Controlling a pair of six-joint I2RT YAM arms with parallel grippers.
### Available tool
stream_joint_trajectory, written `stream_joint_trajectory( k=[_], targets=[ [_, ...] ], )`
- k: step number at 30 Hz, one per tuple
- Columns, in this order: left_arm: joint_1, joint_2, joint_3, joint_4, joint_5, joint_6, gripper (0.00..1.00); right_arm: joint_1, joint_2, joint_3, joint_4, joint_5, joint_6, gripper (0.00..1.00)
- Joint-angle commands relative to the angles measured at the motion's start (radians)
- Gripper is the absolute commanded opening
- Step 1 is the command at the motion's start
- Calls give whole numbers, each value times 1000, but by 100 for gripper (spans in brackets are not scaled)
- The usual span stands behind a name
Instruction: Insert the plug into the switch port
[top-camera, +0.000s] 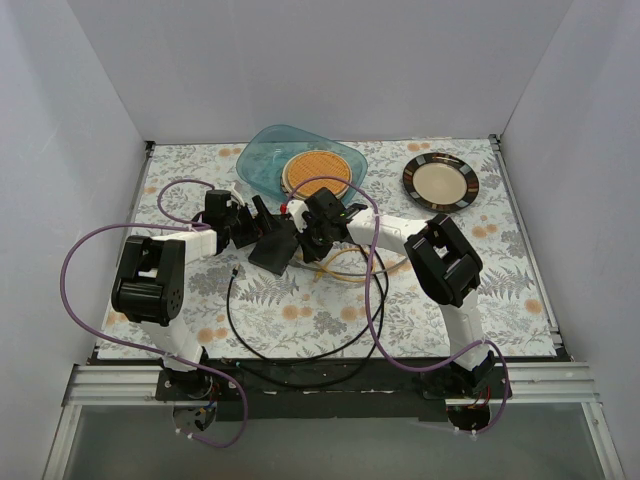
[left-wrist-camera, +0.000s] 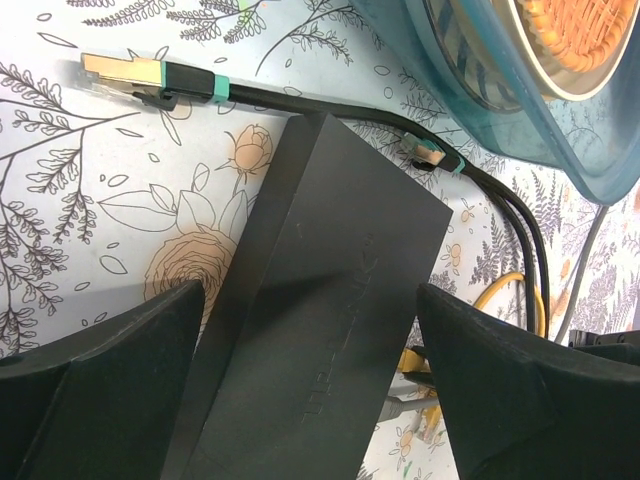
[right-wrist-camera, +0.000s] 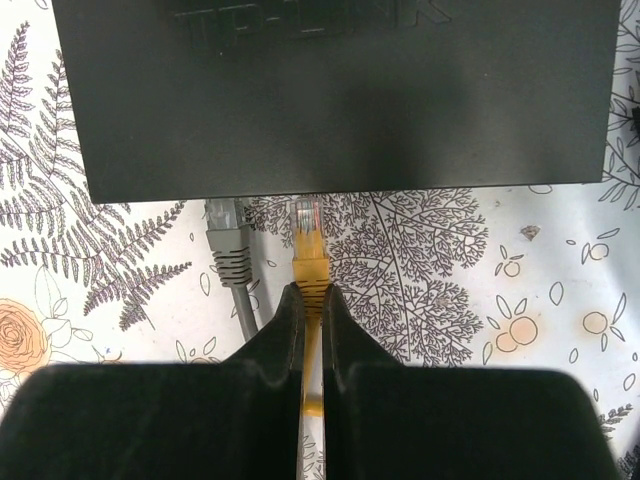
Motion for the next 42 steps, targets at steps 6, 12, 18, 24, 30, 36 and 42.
stream_joint_trajectory(
  k=[6, 12, 18, 24, 30, 36, 42],
  targets=[
    [2, 14, 27, -3, 34, 2, 86, -4, -40, -2, 77, 16, 26, 1],
    [2, 30, 33, -8, 46, 2, 86, -4, -41, 1, 81, 6, 27, 1],
    [2, 36, 36, -8, 48, 2, 86, -4, -61, -15, 89, 3, 27, 1],
    [4, 42, 39, -12, 48, -1, 85, -4, -70, -24, 94, -4, 27, 1],
    [2, 42, 39, -14, 48, 0, 85, -1, -74, -28, 97, -18, 32, 1],
    [4, 43, 42, -15, 49, -1, 85, 4, -60, -27, 95, -27, 40, 1],
    [2, 50, 44, -15, 54, -1, 84, 10, -55, -30, 106, -33, 44, 1]
  ],
)
